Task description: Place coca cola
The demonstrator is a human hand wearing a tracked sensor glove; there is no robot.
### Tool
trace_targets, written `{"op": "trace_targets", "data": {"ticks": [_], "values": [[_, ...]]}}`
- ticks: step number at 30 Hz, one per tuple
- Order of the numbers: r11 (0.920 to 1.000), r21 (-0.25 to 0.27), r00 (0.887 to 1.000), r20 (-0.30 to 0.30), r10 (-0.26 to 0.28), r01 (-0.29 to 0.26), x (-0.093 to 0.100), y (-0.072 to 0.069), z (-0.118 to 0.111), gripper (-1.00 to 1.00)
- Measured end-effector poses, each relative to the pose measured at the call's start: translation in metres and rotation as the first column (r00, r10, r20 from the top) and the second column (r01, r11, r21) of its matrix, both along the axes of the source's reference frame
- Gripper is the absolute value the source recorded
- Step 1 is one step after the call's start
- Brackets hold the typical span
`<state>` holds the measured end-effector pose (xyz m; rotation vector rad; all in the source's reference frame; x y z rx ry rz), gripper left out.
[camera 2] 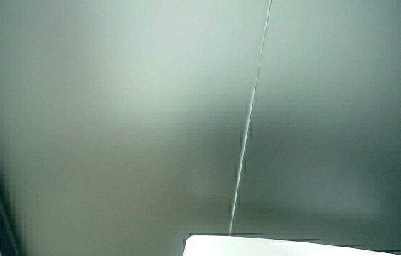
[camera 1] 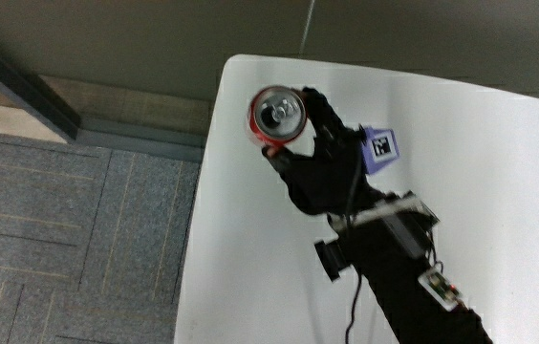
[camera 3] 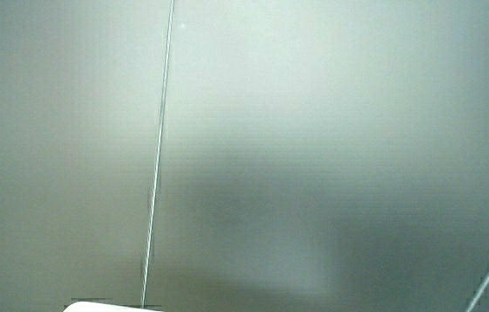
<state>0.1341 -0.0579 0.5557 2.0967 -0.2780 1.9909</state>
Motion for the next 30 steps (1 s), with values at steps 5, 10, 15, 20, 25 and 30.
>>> {"op": "trace_targets", "data": {"ticks": [5, 10, 15, 20, 25, 30], "values": [[0.9990, -0.041, 1.000, 0.009, 0.017, -0.016, 0.000, -0.009, 0.013, 0.00], [0.9948, -0.083, 0.998, -0.003, 0.059, -0.059, 0.008, -0.014, 0.026, 0.00], [0.9900, -0.116, 0.996, -0.034, 0.077, -0.080, 0.014, -0.015, 0.028, 0.00], [0.9828, -0.153, 0.994, -0.048, 0.097, -0.103, 0.019, -0.011, 0.032, 0.00], [0.9798, -0.166, 0.993, -0.064, 0.102, -0.111, 0.022, -0.006, 0.042, 0.00], [0.9782, -0.174, 0.992, -0.073, 0.102, -0.113, 0.022, -0.001, 0.049, 0.00]]}}
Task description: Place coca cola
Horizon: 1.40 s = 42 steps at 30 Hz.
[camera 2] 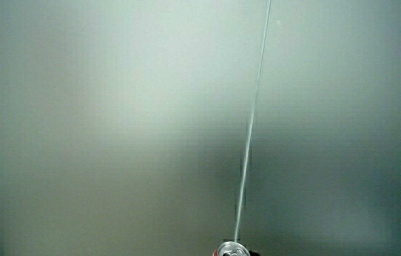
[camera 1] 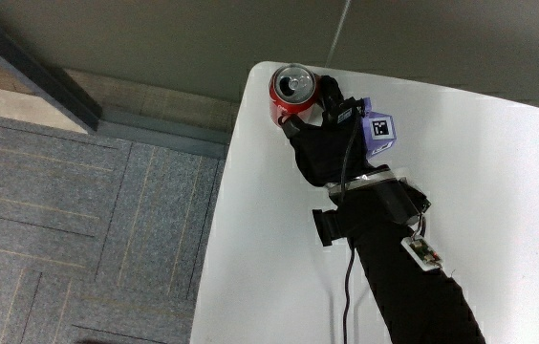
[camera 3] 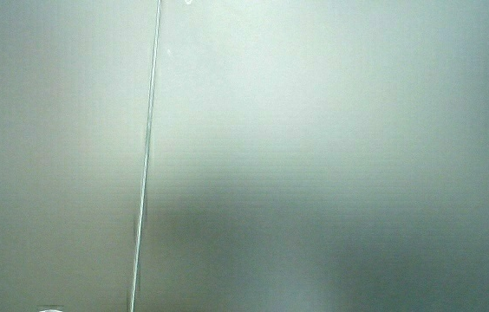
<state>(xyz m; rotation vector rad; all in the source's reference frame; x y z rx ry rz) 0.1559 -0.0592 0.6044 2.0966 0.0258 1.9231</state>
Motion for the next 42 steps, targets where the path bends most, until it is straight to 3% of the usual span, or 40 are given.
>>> {"op": "trace_targets", "data": {"ticks": [3, 4, 5, 13, 14, 15, 16, 19, 23, 27, 28, 29, 33, 35, 38, 39, 40, 41, 42], "values": [[0.9999, -0.012, 1.000, -0.003, -0.003, 0.003, 0.000, 0.001, -0.001, 0.00], [1.0000, -0.002, 1.000, 0.025, -0.003, 0.003, 0.000, 0.001, -0.001, 0.00], [0.9999, -0.011, 1.000, -0.011, -0.010, 0.010, 0.001, 0.001, 0.000, 0.00], [1.0000, 0.000, 1.000, 0.005, -0.006, 0.006, 0.002, 0.002, 0.000, 0.00], [1.0000, -0.003, 1.000, -0.024, -0.002, 0.002, 0.002, 0.002, -0.002, -0.06], [0.9999, 0.014, 1.000, -0.029, -0.002, 0.002, 0.002, 0.002, 0.000, -0.12], [1.0000, -0.007, 1.000, -0.019, 0.002, -0.002, 0.001, 0.003, -0.004, -0.19], [1.0000, -0.002, 0.999, -0.045, -0.007, 0.007, 0.003, 0.005, 0.001, -0.38], [1.0000, 0.007, 0.999, -0.036, -0.003, 0.003, 0.002, 0.008, 0.002, -0.62], [0.9999, -0.015, 0.997, -0.083, 0.000, -0.001, 0.003, 0.013, 0.007, -0.88], [0.9997, -0.023, 0.998, -0.056, 0.002, -0.003, 0.000, 0.014, 0.004, -0.94], [0.9999, -0.013, 0.998, -0.065, 0.006, -0.007, 0.001, 0.015, 0.007, -1.00], [0.9993, -0.036, 0.995, -0.102, -0.013, 0.009, 0.000, 0.018, 0.008, -1.00], [0.9995, -0.024, 0.993, -0.118, -0.023, 0.020, -0.001, 0.019, 0.010, -1.00], [0.9978, -0.058, 0.986, -0.159, -0.040, 0.031, 0.000, 0.021, 0.007, -1.00], [0.9981, -0.054, 0.990, -0.135, -0.039, 0.032, 0.000, 0.022, 0.004, -1.00], [0.9956, -0.090, 0.988, -0.151, -0.039, 0.026, 0.000, 0.023, -0.001, -1.00], [0.9972, -0.067, 0.988, -0.146, -0.043, 0.033, 0.002, 0.024, 0.000, -1.00], [0.9975, -0.061, 0.980, -0.196, -0.047, 0.036, 0.005, 0.024, 0.003, -1.00]]}}
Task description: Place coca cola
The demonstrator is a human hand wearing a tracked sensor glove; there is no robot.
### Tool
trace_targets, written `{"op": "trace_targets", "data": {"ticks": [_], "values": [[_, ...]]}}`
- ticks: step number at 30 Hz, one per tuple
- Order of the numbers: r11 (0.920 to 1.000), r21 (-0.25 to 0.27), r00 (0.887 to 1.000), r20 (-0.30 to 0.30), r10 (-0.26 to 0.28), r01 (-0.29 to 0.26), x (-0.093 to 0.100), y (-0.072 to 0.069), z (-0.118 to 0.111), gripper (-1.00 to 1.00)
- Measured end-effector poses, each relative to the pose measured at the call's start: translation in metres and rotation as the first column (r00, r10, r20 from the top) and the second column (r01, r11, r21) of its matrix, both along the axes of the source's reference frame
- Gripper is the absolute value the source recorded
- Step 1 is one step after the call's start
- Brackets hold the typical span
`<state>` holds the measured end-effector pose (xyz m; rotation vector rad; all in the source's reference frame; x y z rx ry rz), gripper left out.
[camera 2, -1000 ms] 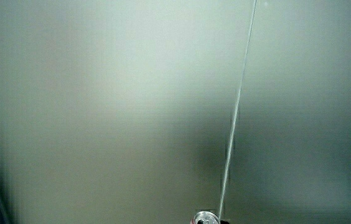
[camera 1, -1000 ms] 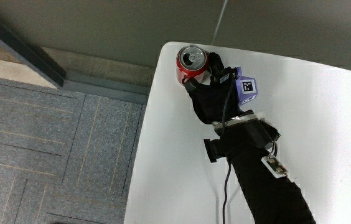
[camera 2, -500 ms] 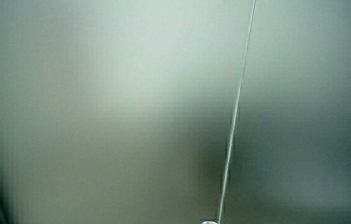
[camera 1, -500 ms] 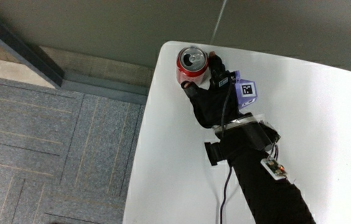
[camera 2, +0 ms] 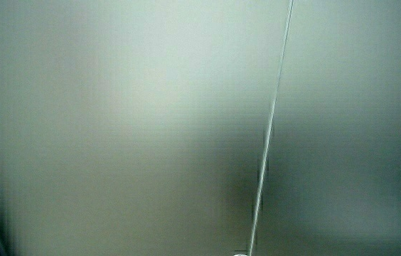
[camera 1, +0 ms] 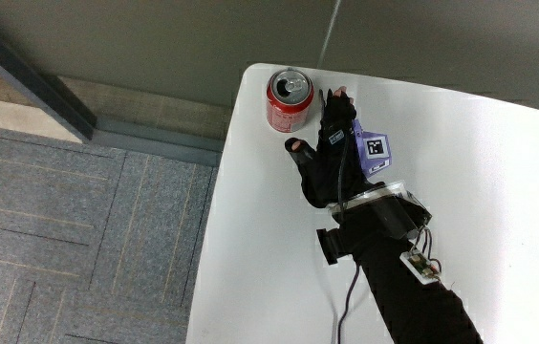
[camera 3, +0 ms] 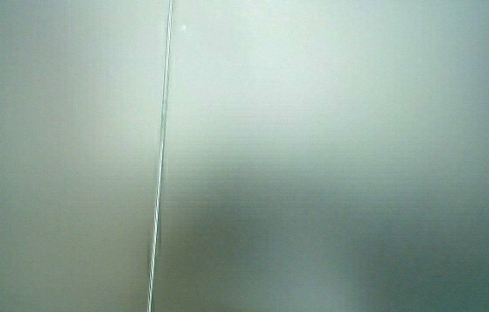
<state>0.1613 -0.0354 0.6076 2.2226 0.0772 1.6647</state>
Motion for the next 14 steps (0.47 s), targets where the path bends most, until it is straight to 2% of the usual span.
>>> {"op": "trace_targets", "data": {"ticks": [1, 2, 4, 5, 6, 7, 8, 9, 11, 12, 13, 14], "values": [[0.9998, 0.005, 1.000, -0.007, -0.020, 0.020, 0.002, 0.000, 0.000, -1.00], [0.9992, -0.005, 0.998, -0.054, -0.041, 0.041, 0.003, 0.000, -0.005, -1.00], [0.9957, -0.016, 0.984, -0.151, -0.093, 0.091, 0.005, 0.000, -0.012, -1.00], [0.9948, -0.025, 0.977, -0.187, -0.102, 0.099, 0.006, 0.000, -0.015, -1.00], [0.9956, -0.013, 0.951, -0.296, -0.092, 0.093, 0.013, 0.001, 0.005, -1.00], [0.9937, -0.019, 0.947, -0.301, -0.111, 0.111, 0.012, 0.001, 0.000, -1.00], [0.9878, -0.035, 0.956, -0.249, -0.156, 0.152, 0.007, 0.000, -0.021, -1.00], [0.9834, -0.032, 0.937, -0.301, -0.180, 0.178, 0.008, 0.000, -0.020, -1.00], [0.9780, -0.053, 0.922, -0.328, -0.208, 0.202, 0.009, 0.004, -0.020, -1.00], [0.9732, -0.097, 0.911, -0.344, -0.229, 0.208, 0.008, 0.006, -0.024, -1.00], [0.9680, -0.047, 0.897, -0.366, -0.246, 0.247, 0.010, 0.007, -0.018, -1.00], [0.9631, -0.059, 0.883, -0.388, -0.264, 0.263, 0.009, 0.008, -0.020, -1.00]]}}
